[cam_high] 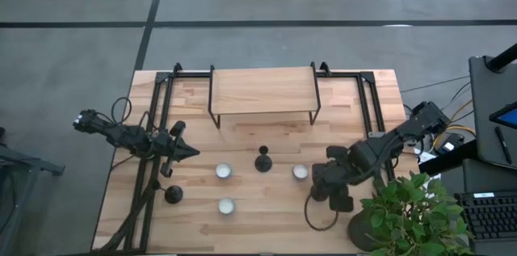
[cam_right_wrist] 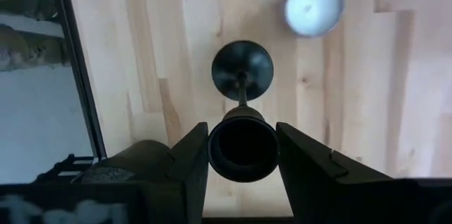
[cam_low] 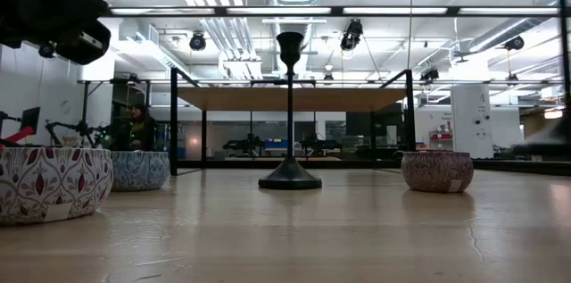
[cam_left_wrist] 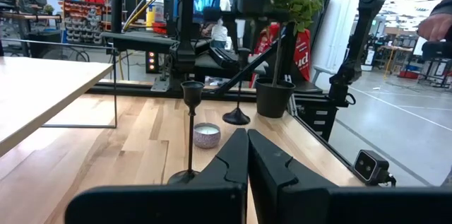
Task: Pick & Place candle stick holders
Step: Put the bottom right black candle holder on the shelf
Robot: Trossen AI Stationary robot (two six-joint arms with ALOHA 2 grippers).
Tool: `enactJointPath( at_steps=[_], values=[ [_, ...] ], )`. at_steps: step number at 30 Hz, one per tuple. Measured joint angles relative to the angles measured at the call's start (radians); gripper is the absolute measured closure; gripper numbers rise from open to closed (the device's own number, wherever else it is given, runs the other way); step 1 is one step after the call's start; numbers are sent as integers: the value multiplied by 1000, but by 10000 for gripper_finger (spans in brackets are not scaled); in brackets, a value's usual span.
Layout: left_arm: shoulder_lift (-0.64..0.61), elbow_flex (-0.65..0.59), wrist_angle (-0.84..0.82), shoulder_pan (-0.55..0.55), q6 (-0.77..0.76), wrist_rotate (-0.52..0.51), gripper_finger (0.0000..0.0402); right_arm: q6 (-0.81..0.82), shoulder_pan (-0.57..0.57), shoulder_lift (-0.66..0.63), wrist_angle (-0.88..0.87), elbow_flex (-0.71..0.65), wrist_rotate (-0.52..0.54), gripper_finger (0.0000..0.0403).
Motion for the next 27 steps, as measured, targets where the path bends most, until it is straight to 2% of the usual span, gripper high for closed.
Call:
enactJointPath(
  at_steps=[10,17,27],
  values=[
    [0,0,0,0,0,0,399,-125,-203,0,-170,187,-3,256],
    [0,0,0,0,0,0,399,-189,-353,0,-171,286,-12,255],
    [0,0,0,0,0,0,399,-236,-572,1,-171,353,-9,255]
  ],
)
